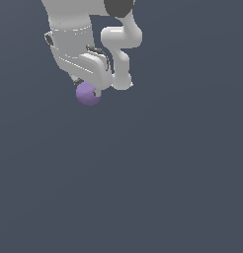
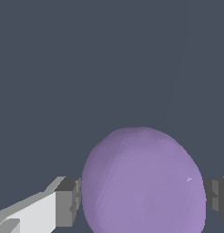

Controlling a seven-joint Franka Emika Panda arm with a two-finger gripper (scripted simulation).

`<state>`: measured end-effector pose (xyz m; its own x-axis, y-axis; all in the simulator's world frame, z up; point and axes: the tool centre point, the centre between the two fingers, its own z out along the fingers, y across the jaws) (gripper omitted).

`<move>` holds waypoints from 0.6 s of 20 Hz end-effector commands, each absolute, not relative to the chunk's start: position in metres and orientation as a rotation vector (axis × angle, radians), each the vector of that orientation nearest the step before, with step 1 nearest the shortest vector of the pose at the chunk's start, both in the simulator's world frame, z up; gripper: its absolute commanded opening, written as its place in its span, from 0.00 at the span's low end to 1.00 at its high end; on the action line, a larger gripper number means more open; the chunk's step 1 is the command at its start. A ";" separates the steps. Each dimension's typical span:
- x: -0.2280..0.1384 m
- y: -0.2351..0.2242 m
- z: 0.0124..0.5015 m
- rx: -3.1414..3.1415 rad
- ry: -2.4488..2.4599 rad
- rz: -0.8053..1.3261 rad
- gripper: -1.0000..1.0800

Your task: Pick up the object and move it to a goal position.

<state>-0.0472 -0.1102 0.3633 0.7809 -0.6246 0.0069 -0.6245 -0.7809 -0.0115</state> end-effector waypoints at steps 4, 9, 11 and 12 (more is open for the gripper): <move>-0.048 -0.147 0.412 -2.960 1.036 -0.010 0.00; -0.046 -0.173 0.448 -2.963 1.035 -0.006 0.00; -0.046 -0.182 0.460 -2.964 1.035 -0.005 0.00; -0.046 -0.186 0.465 -2.964 1.035 -0.005 0.00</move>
<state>-0.0458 -0.1796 0.4563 0.7821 -0.6231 0.0030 -0.6231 -0.7821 -0.0040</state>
